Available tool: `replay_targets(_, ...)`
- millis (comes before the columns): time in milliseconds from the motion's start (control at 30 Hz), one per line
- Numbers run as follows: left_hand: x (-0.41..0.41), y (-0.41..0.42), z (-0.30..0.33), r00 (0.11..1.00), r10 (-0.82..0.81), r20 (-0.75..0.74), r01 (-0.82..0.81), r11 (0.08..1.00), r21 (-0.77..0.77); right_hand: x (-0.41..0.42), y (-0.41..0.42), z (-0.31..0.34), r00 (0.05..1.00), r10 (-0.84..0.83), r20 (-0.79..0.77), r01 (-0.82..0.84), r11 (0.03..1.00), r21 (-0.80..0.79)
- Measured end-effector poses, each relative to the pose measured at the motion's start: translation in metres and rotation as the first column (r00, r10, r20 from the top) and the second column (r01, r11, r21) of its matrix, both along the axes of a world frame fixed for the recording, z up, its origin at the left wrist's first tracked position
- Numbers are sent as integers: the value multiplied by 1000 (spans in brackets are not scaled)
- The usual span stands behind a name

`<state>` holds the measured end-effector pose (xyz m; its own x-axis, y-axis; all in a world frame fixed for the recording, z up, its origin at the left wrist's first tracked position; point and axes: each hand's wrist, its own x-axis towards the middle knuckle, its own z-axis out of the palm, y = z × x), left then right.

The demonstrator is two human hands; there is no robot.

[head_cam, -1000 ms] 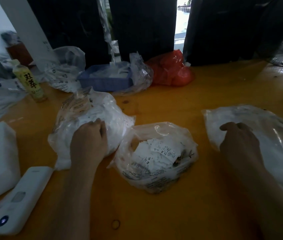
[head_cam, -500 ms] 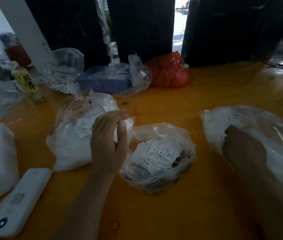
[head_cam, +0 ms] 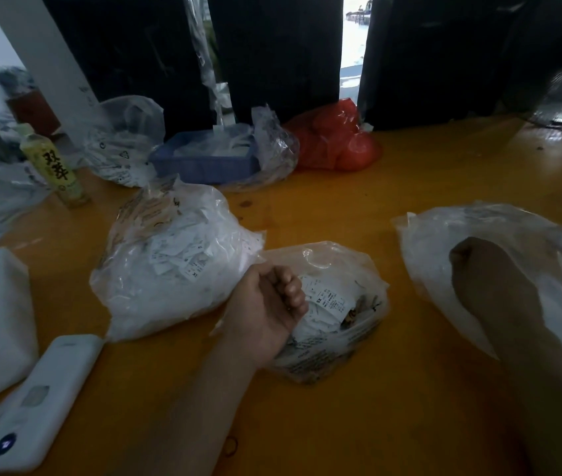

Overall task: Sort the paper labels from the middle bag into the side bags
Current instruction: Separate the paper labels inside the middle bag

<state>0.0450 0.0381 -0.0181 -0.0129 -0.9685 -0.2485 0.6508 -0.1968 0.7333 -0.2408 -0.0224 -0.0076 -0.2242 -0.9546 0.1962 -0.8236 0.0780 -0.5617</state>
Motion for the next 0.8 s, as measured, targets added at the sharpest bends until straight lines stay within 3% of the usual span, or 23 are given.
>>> replay_targets(67,1,-2,-2,1000,-9,-9,9,999,34,6,1,4,992,98,83,-92,994,-67)
replay_targets(133,1,-2,-2,1000,-28,9,28,998,49,14,5,8,900,218,378,-191,976,-108)
replay_targets(167,1,-2,-2,999,-45,20,44,998,50,18,10,10,764,281,580,-261,958,-120)
replay_targets(233,-1,-1,-3,996,-68,58,66,997,44,25,16,11,489,337,805,-395,908,-140)
replay_targets(300,-3,0,-4,991,-81,110,78,996,34,33,21,11,323,345,881,-490,858,-156)
replay_targets(367,-5,0,-5,981,-88,172,89,996,4,46,24,8,236,355,905,-532,826,-185)
replay_targets(600,-13,4,-3,905,-141,402,194,976,-94,73,35,-1,243,430,869,-596,773,-216)
replay_targets(800,-11,5,-9,854,-110,509,181,979,-92,74,36,-2,325,478,816,-587,778,-223)
